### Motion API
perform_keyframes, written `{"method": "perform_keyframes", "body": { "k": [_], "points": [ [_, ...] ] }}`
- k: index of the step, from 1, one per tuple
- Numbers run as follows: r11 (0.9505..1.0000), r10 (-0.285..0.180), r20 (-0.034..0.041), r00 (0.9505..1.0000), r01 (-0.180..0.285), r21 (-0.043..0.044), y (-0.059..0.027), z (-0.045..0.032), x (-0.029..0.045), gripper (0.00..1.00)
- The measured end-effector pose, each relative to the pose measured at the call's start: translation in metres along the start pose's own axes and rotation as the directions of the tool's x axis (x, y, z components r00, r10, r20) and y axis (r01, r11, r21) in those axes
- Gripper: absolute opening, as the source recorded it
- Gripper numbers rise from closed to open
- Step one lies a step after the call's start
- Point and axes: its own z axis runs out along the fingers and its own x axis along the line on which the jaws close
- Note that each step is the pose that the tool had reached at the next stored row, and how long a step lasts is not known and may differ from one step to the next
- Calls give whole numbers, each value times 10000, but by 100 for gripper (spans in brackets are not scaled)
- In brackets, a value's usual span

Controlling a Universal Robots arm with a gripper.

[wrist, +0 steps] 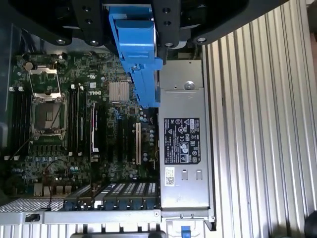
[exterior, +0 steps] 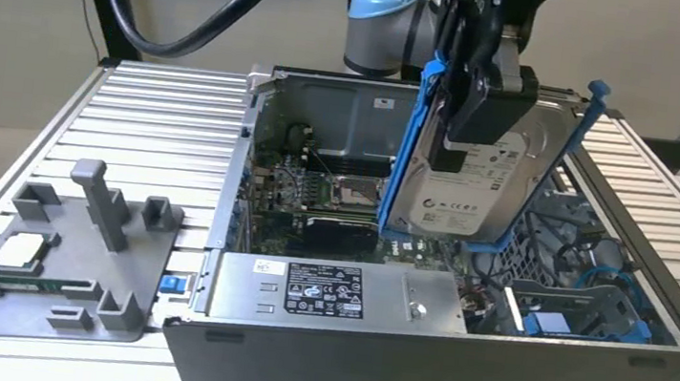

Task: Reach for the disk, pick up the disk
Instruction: 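Pick up the disk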

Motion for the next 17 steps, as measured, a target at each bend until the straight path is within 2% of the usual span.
{"method": "perform_keyframes", "body": {
  "k": [11, 14, 17],
  "points": [
    [10000, -1, 2, 10000, 1, 1, -4, 5, 12, 0],
    [10000, 0, 0, 10000, 0, -1, -15, 7, 43, 0],
    [10000, -1, 2, 10000, 1, -2, -41, 17, 108, 0]
  ]
}}
